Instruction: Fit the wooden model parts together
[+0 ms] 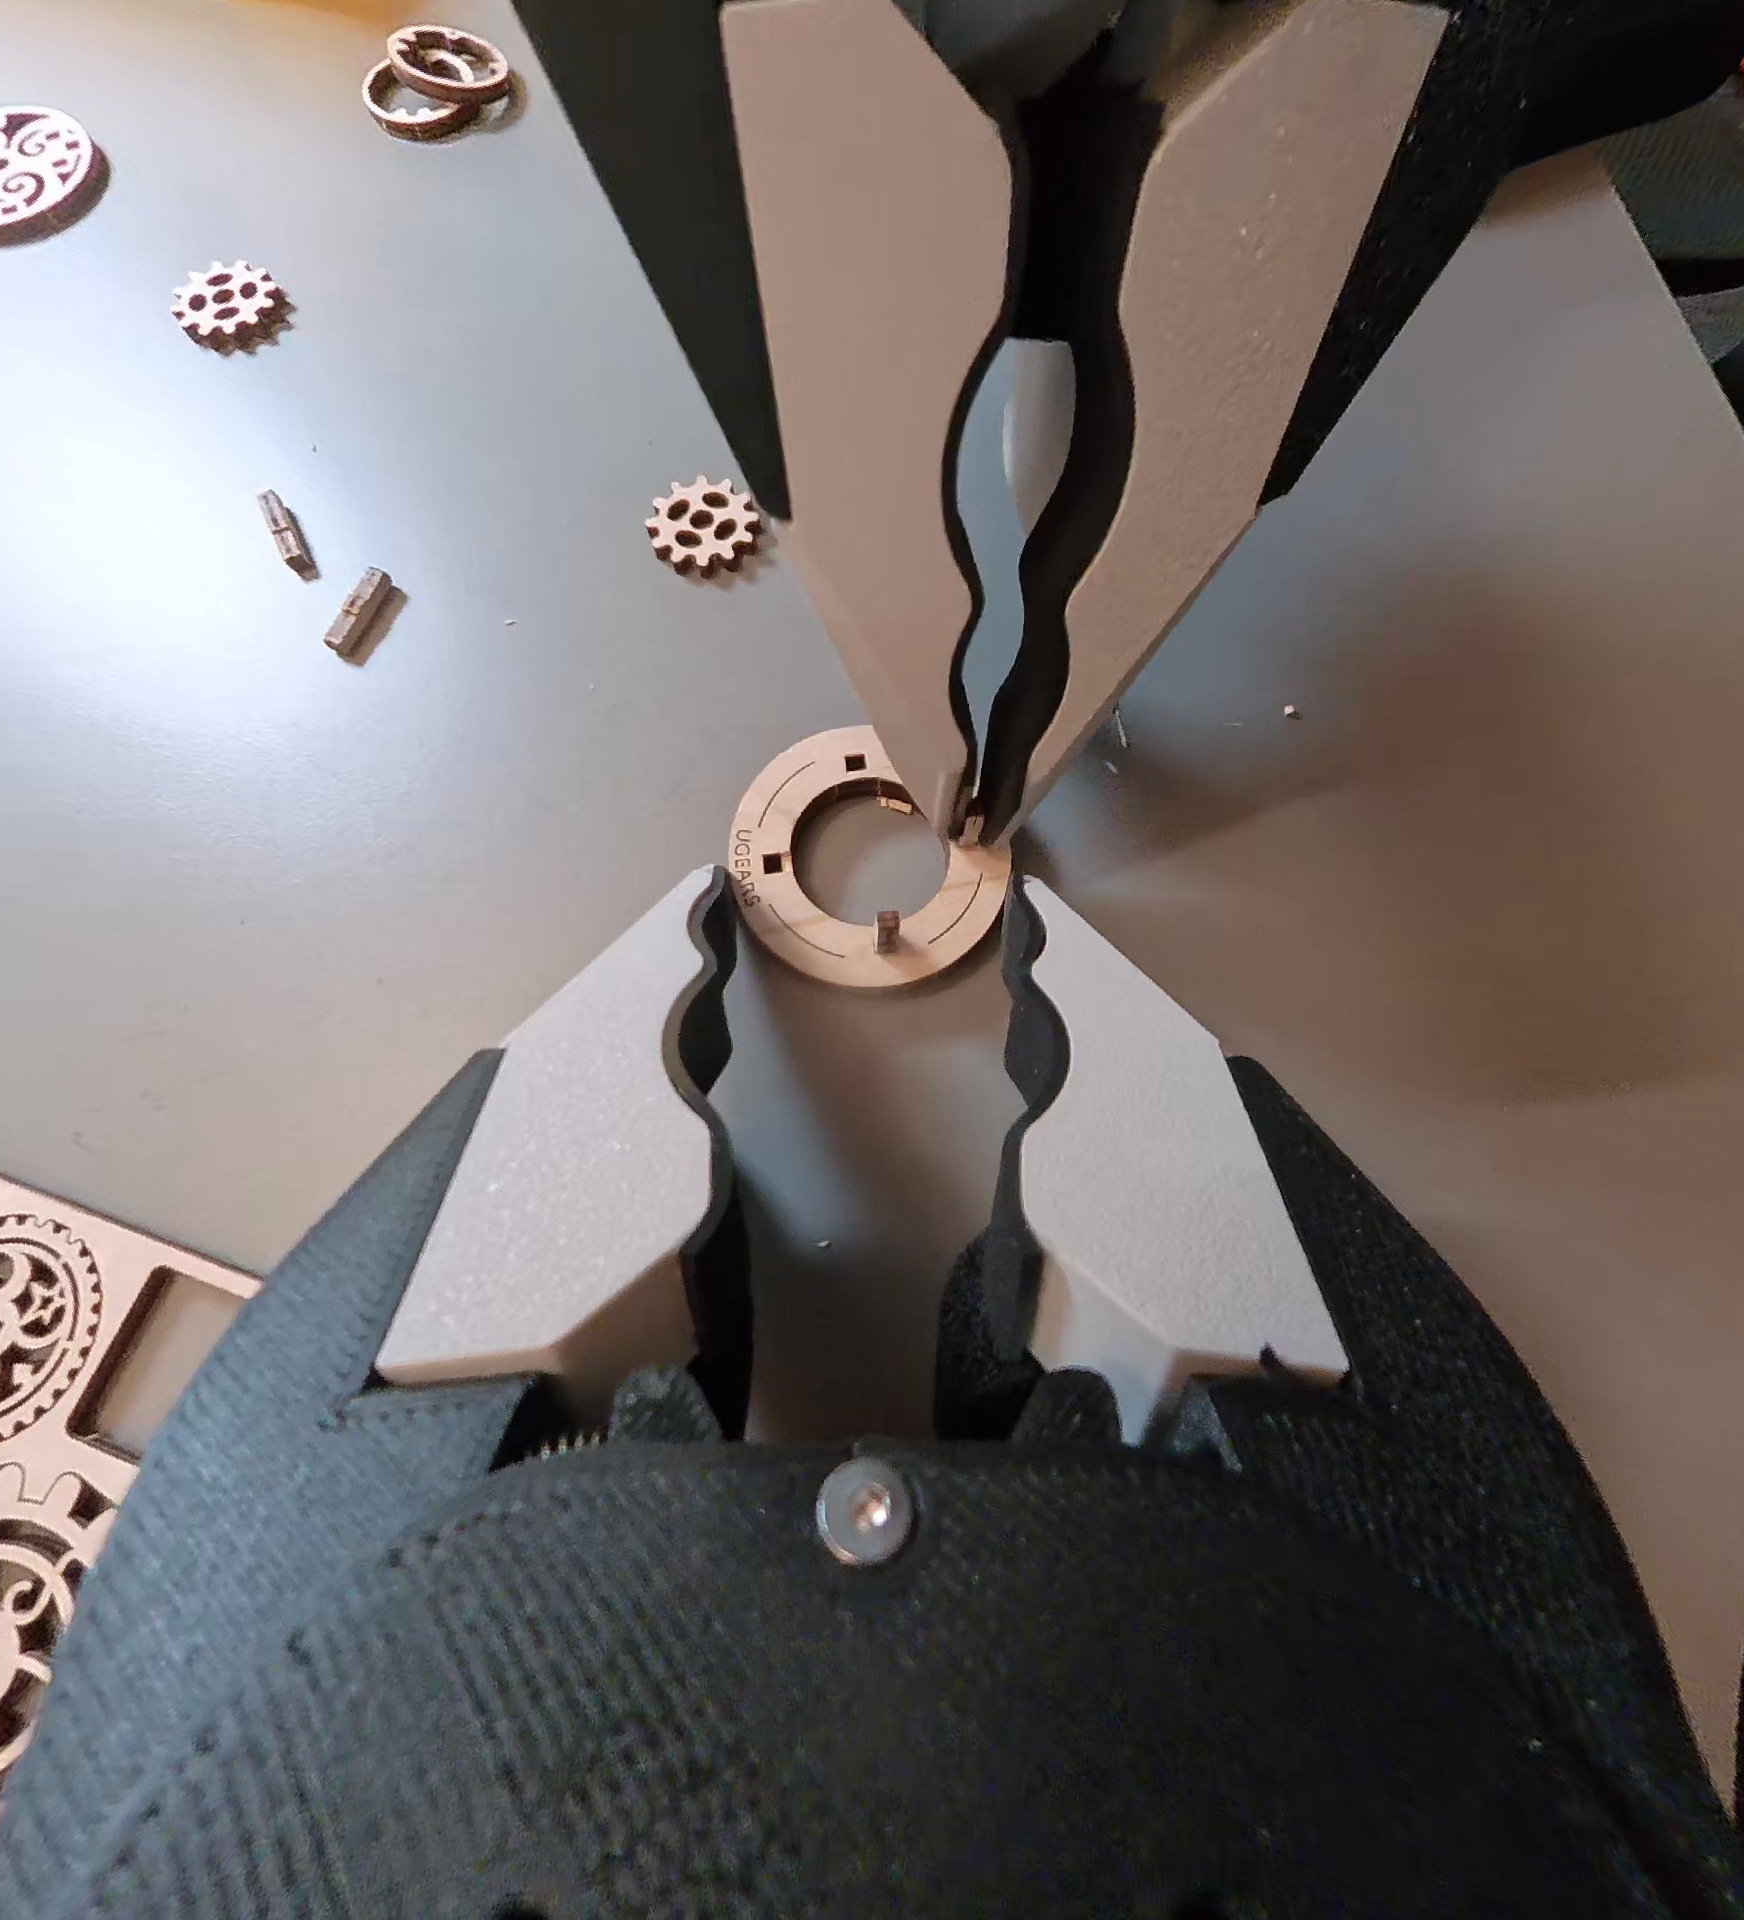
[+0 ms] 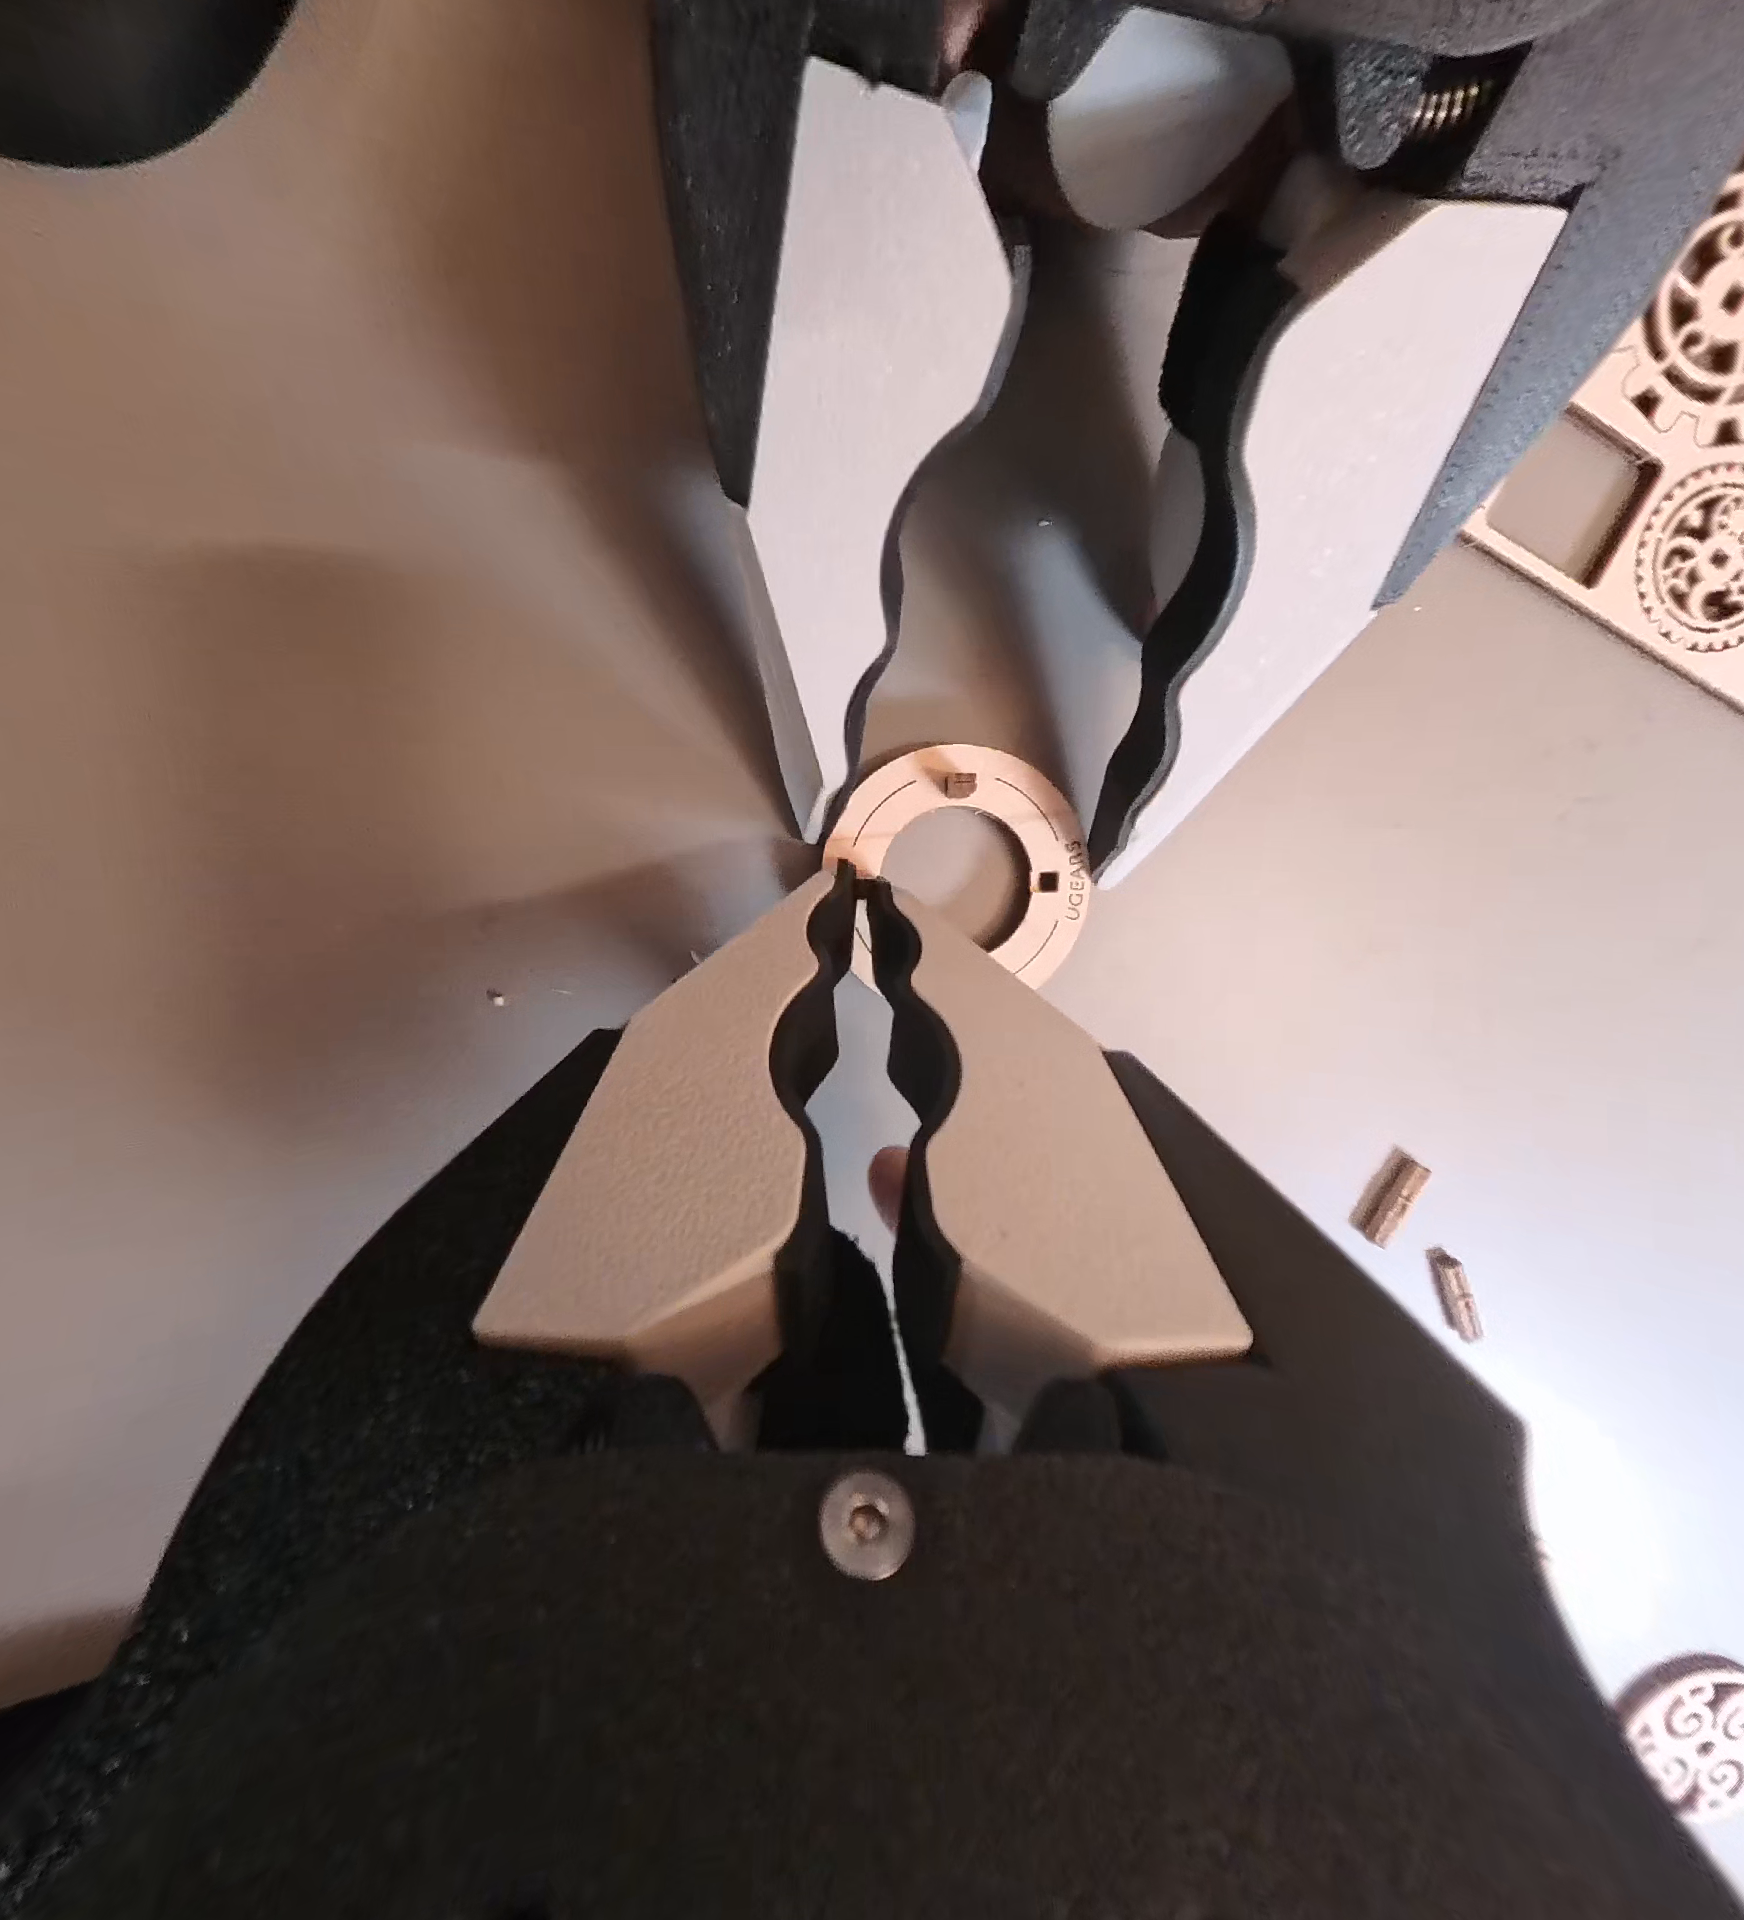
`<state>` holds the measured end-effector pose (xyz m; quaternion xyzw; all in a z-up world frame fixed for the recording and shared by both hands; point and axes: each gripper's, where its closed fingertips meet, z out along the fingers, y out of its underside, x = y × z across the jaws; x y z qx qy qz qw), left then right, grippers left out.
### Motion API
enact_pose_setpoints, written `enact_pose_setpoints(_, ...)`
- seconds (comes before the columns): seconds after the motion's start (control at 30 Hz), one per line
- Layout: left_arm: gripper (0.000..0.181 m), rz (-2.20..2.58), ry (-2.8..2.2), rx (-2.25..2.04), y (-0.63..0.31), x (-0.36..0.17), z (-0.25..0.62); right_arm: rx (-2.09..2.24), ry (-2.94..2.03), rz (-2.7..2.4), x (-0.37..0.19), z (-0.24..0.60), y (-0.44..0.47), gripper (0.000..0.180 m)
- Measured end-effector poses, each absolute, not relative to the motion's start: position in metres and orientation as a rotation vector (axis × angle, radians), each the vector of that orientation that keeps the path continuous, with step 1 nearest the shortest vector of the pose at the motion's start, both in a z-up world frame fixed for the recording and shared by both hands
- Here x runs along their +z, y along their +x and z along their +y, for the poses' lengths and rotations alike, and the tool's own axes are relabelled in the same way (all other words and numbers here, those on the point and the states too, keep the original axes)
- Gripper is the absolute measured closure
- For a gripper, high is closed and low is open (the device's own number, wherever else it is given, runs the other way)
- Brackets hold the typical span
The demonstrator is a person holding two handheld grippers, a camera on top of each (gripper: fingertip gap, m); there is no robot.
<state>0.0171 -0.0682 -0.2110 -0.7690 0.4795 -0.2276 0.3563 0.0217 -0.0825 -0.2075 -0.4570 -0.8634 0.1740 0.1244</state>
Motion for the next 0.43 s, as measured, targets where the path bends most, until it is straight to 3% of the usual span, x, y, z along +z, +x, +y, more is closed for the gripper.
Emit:
enact_pose_setpoints(0.03, 0.129, 1.240, -1.983, -0.583, 0.017, -0.211, -0.068, 0.499, -1.330, -2.509, -0.207, -0.082, 0.022, 0.178)
enact_pose_setpoints(0.37, 0.129, 1.244, -1.979, -0.578, 0.018, -0.211, -0.069, 0.412, -1.275, -2.545, -0.198, -0.086, 0.021, 0.167)
enact_pose_setpoints(0.43, 0.129, 1.244, -1.979, -0.577, 0.018, -0.211, -0.069, 0.382, -1.272, -2.558, -0.200, -0.084, 0.019, 0.176)
